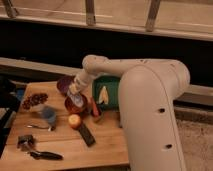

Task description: Wipe red bowl with towel

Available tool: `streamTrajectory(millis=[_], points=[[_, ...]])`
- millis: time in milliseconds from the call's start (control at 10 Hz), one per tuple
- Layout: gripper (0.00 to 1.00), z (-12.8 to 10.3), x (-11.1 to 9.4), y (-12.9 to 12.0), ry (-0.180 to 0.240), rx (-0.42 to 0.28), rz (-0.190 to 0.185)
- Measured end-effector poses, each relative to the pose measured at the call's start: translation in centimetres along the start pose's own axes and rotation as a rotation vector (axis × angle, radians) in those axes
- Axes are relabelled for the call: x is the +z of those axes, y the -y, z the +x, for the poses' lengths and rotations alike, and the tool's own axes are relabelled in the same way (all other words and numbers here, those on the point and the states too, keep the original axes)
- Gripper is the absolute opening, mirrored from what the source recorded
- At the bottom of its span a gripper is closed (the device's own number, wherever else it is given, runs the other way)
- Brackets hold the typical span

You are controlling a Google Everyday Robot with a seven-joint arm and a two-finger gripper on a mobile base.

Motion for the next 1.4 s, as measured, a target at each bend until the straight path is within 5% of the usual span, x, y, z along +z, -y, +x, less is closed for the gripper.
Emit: streamTrajectory(millis=[400,1000,1400], points=[[0.0,2.2,2.8,0.6,-0.042,0.035,-0.044],[0.0,1.6,1.9,3.1,-0.084,0.056,0.04],[0.0,-0.1,4.2,0.9,-0.117,-0.014,-0.031]])
